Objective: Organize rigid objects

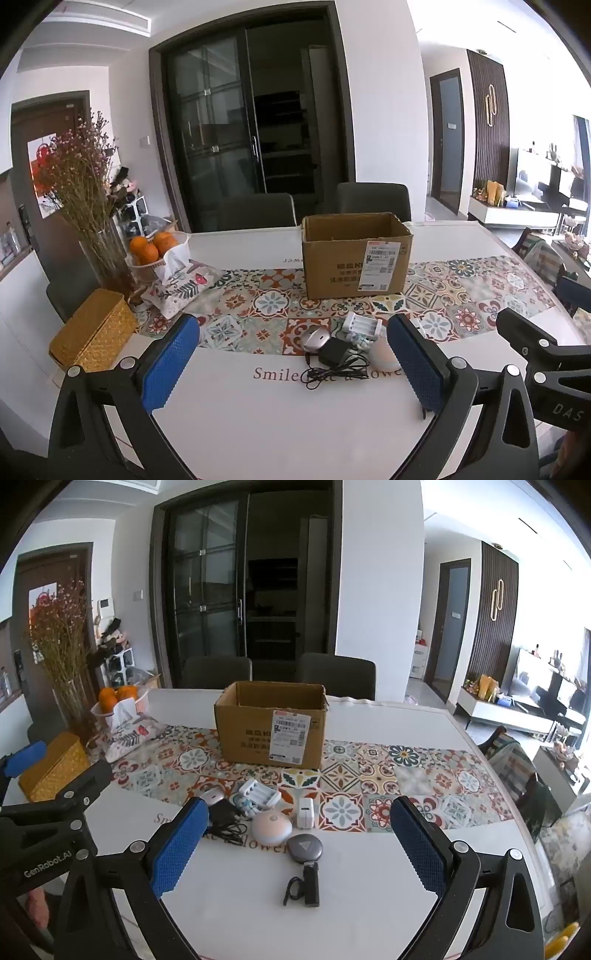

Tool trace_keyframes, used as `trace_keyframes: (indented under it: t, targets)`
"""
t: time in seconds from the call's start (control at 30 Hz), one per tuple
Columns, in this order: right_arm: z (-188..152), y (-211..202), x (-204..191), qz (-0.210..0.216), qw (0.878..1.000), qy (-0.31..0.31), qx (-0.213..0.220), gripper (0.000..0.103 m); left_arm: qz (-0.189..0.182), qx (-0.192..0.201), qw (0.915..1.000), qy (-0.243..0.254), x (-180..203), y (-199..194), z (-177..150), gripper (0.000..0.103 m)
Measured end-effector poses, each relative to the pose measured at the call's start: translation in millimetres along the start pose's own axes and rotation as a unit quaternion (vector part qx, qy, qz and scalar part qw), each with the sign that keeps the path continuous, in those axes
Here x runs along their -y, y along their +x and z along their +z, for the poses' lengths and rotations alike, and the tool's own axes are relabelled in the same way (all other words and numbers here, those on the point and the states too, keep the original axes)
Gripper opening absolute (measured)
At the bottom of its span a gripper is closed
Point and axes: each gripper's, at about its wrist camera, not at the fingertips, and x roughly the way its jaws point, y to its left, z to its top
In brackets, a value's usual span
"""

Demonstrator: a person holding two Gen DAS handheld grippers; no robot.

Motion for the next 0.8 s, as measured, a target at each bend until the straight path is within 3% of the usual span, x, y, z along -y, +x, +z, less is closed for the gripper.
trace_keyframes:
  t: [0.8]
  targets:
    - [0.7, -0.9, -3.6, 0.000, 1.000, 0.001, 0.002, 0.099, -0.002, 0.010, 0.9999, -0.003, 1.4, -3.2, 1.3, 0.103]
